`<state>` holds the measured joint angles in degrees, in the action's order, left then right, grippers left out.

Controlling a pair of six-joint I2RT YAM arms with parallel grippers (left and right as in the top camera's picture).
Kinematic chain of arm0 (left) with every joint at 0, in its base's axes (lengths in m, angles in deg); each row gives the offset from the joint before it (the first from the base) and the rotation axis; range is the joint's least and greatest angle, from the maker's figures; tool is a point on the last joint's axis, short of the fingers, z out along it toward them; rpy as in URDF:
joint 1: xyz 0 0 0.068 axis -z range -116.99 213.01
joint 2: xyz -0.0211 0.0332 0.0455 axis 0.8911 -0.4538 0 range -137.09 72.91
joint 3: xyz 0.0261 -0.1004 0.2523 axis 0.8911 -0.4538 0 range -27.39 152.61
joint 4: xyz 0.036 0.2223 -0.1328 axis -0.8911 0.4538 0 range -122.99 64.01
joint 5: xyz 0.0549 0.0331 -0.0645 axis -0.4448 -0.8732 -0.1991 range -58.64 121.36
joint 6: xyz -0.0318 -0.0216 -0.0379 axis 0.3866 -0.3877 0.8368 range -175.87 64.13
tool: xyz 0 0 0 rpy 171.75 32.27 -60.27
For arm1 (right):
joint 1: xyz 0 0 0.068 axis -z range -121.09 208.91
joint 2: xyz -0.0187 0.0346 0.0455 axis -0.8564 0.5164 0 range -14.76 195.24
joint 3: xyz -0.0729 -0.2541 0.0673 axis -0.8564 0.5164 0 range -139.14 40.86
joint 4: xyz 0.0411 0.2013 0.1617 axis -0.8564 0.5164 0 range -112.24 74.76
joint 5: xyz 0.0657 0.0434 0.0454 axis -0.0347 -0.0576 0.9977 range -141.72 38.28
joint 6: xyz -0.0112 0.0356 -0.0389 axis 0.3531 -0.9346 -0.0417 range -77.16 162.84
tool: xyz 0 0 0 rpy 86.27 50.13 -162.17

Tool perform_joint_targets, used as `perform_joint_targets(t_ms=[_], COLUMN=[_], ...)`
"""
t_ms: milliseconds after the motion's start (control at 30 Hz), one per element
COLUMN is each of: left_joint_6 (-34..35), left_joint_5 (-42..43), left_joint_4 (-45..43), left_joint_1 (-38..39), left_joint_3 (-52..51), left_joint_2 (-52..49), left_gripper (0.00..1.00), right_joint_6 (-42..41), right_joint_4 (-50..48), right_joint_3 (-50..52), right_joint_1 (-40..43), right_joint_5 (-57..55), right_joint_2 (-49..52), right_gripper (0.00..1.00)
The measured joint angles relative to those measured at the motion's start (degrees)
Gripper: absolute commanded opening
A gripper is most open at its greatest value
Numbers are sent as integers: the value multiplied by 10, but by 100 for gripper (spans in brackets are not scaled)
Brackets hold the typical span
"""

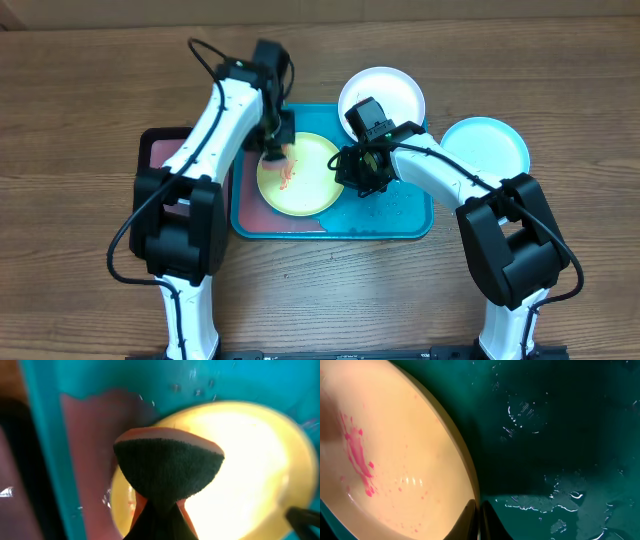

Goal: Clean dirty plates on tray and stack at the side
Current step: 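Scrub the yellow plate with the sponge while the right gripper holds it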

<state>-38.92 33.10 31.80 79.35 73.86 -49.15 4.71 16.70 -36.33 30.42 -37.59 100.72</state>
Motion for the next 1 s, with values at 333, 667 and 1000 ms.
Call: perform_joint_targets(t_ms=[333,667,1000], left_joint_6=[-66,-261,-92], left_joint_5=[4,198,62], left_joint_4=[-142,-136,-262], left_joint_1=[20,7,36], left_joint_3=[-143,-187,-189], left_joint_2=[11,25,26], left_gripper=[4,4,4], right_joint_6=[-6,-6,-12], right_joint_4=[-5,-5,-16], right_joint_3=[0,0,-1], right_joint_1=[0,-1,0], right_joint_5=[0,0,-10], right_joint_2=[2,2,4], right_gripper=[4,4,4])
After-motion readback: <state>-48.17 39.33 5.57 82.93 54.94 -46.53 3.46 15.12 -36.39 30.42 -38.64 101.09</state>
